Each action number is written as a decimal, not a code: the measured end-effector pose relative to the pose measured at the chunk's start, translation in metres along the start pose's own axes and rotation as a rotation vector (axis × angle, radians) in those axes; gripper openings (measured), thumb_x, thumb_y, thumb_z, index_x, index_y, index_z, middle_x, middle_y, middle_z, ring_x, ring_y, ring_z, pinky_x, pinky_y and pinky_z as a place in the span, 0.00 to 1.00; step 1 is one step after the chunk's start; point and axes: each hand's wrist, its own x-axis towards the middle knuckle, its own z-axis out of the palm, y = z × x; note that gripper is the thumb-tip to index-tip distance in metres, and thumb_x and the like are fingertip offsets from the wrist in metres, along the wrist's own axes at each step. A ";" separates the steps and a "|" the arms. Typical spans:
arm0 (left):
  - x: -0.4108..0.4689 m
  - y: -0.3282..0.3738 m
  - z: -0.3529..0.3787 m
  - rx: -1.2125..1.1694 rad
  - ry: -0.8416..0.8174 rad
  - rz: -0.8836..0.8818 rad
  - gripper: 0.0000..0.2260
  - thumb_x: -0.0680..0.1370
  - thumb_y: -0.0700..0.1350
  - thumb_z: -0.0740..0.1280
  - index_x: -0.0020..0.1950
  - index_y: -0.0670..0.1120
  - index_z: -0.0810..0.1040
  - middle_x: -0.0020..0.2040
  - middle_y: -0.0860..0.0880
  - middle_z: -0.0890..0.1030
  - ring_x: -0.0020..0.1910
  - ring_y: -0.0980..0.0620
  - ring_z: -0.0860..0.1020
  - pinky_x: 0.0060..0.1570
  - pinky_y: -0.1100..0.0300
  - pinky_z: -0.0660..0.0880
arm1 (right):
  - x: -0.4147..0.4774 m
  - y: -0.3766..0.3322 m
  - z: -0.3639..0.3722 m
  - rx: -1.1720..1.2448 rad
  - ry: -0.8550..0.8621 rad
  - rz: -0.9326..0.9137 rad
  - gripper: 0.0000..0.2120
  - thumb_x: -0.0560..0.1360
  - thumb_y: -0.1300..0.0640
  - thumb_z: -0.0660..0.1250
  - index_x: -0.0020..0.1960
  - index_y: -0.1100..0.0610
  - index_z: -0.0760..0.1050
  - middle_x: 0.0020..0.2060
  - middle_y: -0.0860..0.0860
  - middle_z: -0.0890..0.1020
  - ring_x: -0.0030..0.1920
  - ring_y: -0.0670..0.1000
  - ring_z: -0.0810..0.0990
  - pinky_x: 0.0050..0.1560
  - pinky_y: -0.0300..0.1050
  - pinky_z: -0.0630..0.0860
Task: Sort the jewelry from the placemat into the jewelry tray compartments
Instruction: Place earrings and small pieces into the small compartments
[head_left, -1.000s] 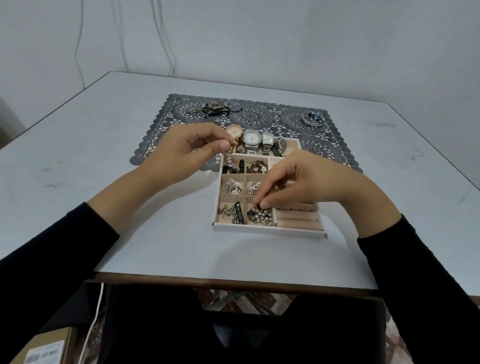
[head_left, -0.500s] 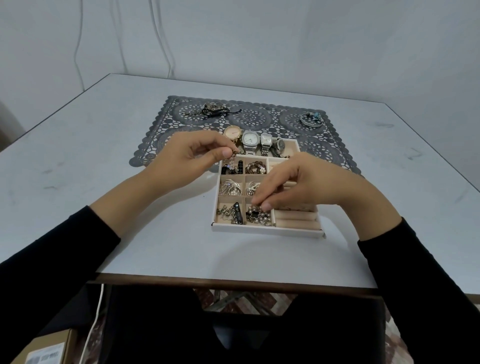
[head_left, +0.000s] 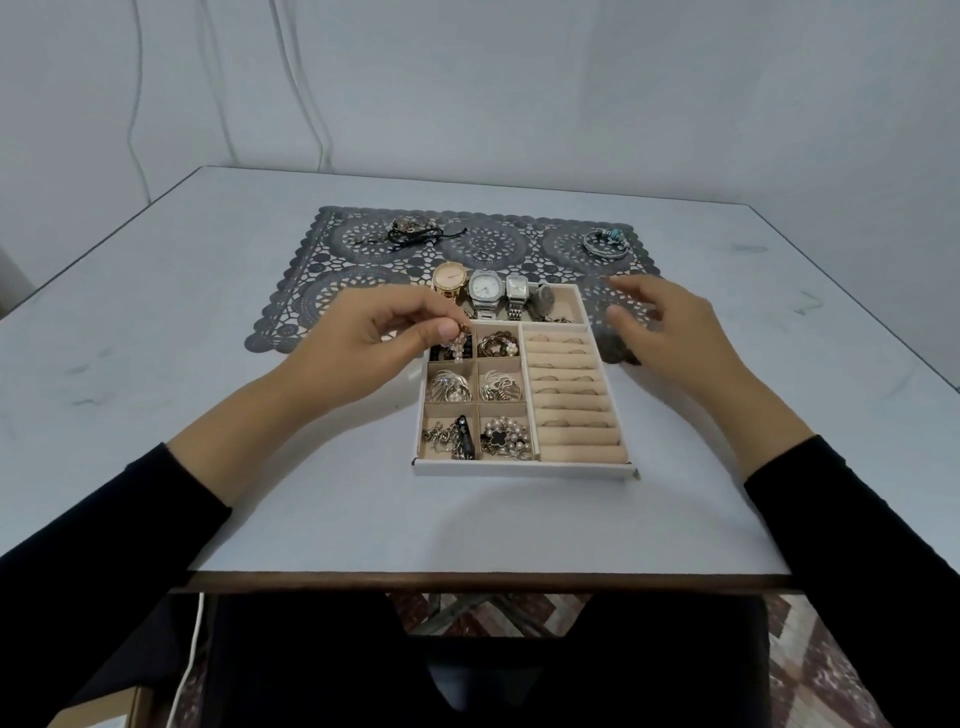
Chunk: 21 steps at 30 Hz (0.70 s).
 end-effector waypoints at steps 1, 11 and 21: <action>-0.001 0.001 0.000 0.002 -0.007 0.006 0.08 0.77 0.51 0.69 0.53 0.52 0.82 0.46 0.56 0.85 0.46 0.54 0.83 0.49 0.56 0.80 | -0.002 0.002 0.001 -0.061 -0.021 0.008 0.18 0.78 0.53 0.64 0.68 0.53 0.72 0.63 0.49 0.77 0.61 0.48 0.73 0.62 0.42 0.67; -0.009 0.007 0.004 -0.002 -0.103 0.031 0.08 0.76 0.50 0.72 0.53 0.52 0.85 0.48 0.56 0.86 0.49 0.55 0.84 0.51 0.61 0.79 | -0.011 0.004 0.007 -0.291 -0.219 -0.048 0.21 0.81 0.51 0.58 0.71 0.58 0.67 0.66 0.54 0.74 0.66 0.53 0.70 0.54 0.36 0.60; -0.017 0.011 0.000 -0.067 -0.305 0.031 0.07 0.76 0.45 0.71 0.52 0.49 0.85 0.46 0.59 0.85 0.45 0.56 0.84 0.46 0.64 0.78 | -0.009 0.007 0.008 -0.297 -0.223 -0.038 0.20 0.81 0.50 0.59 0.71 0.57 0.67 0.65 0.53 0.74 0.65 0.52 0.71 0.54 0.36 0.60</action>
